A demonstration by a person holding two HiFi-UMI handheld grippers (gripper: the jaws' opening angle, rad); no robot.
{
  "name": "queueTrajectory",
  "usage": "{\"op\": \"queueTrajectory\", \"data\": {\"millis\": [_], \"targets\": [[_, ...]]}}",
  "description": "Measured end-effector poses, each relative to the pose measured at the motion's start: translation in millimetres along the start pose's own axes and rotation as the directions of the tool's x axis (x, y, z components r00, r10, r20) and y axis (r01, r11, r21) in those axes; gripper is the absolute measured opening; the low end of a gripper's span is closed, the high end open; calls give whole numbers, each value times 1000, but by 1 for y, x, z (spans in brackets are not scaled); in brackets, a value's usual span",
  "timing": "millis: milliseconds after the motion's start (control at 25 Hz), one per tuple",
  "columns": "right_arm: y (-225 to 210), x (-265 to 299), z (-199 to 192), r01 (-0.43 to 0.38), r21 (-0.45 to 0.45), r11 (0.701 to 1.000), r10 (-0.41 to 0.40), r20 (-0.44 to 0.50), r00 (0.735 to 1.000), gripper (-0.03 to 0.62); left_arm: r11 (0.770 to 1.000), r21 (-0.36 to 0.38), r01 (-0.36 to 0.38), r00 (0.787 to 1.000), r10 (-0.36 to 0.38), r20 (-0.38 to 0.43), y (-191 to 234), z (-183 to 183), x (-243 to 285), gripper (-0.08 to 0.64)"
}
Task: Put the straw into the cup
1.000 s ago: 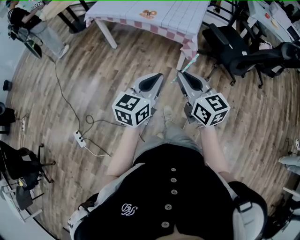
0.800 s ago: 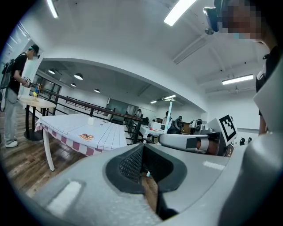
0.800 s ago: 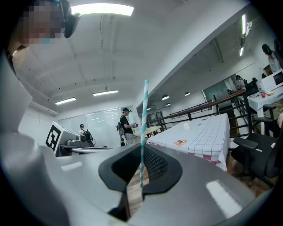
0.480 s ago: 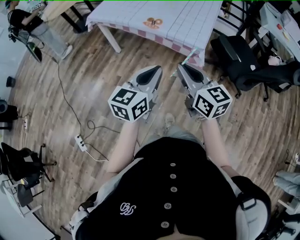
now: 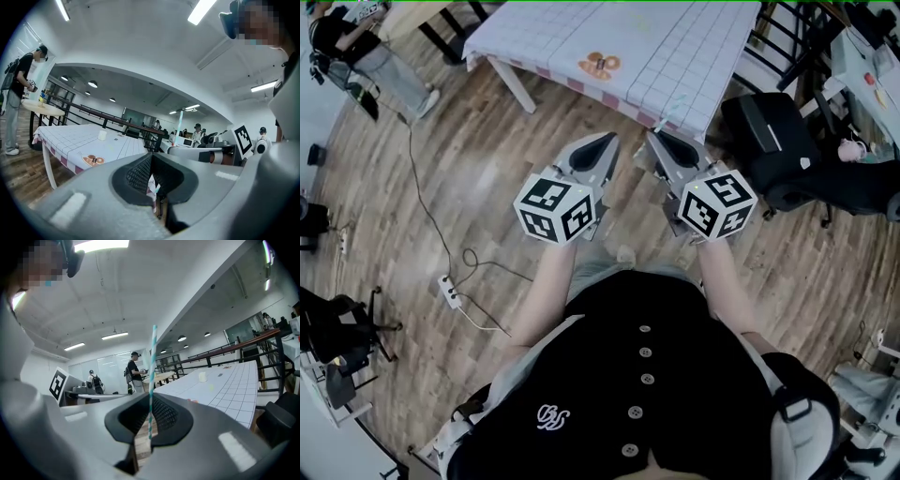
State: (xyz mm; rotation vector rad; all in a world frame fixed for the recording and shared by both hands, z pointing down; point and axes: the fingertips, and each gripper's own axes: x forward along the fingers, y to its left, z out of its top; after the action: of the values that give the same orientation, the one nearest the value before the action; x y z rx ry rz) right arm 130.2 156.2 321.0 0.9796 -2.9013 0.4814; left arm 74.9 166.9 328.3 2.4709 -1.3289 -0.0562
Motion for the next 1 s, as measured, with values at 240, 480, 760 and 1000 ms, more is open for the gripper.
{"op": "queueTrajectory", "data": {"millis": [240,480,760,1000], "targets": [[-23,20,-1,-2,32,999,2,-4,1000,15,1000,-9,-7,1000,6,-28,22,0,26,-2],[-50,51,3,-12,61,998,11,17,1000,17,999,-32,-5,999,4,-38,60,2,54,-2],[-85,119,29,2,55,999,-5,58,998,17,999,-30,29,999,-29,-26,118,29,100,-2],[-113,179,58,55,40,998,-58,72,996,17,996,-21,86,996,-87,-27,172,64,138,-2]]}}
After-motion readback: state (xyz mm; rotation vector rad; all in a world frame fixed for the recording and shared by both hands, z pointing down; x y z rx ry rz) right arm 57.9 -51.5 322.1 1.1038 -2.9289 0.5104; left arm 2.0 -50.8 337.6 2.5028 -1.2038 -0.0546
